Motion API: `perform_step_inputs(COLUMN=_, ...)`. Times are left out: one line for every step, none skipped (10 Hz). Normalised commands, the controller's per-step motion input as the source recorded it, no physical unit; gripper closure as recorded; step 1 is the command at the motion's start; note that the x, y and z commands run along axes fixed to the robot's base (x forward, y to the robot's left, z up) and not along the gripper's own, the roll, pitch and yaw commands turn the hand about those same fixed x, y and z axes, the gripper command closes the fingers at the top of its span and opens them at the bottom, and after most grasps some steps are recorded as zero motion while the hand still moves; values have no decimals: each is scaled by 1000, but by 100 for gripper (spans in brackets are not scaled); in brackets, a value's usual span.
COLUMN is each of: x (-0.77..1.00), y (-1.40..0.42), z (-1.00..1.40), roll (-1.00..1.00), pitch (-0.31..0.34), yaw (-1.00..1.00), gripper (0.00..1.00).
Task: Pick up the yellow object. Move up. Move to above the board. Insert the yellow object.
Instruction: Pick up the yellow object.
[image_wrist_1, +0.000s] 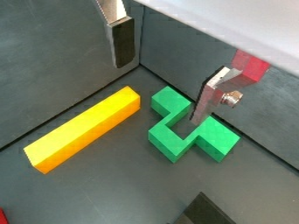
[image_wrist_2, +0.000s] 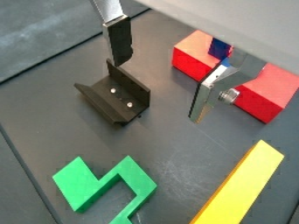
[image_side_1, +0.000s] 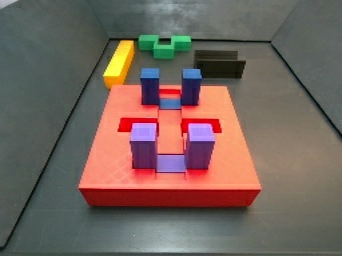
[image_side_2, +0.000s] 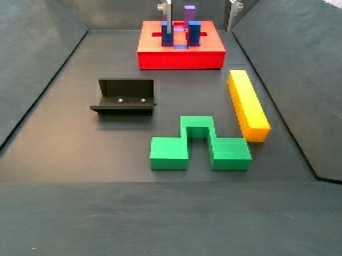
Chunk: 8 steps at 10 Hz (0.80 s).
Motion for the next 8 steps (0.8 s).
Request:
perform_step_inputs(x=-180, y=-523, z=-349, roll=97, pitch=-94, yaw=14, gripper=0)
perform_step_inputs(x=-480, y=-626, z=-503, roll=89, pitch=-147, yaw=140, gripper=0)
perform_step_inputs(x=-809, y=-223, z=-477, roll=7, pitch=-141, yaw=0, gripper=0)
perform_step_inputs(x=-683, y=-74, z=-460, roll=-30, pitch=-74, yaw=-37, gripper=0)
perform_step_inputs(x=-709, y=-14, z=-429, roll=0, pitch=-90, yaw=-91, gripper=0)
perform_step_inputs(x=-769, y=-37, z=-474, roll=0, pitch=-111, yaw=-100, gripper=0)
perform_step_inputs(x=-637, y=-189, z=-494, roll=0, pitch=-121, yaw=-63, gripper=0)
perform_step_inputs(x=-314, y=-383, z=-420, roll=126, pitch=-147, yaw=-63, gripper=0)
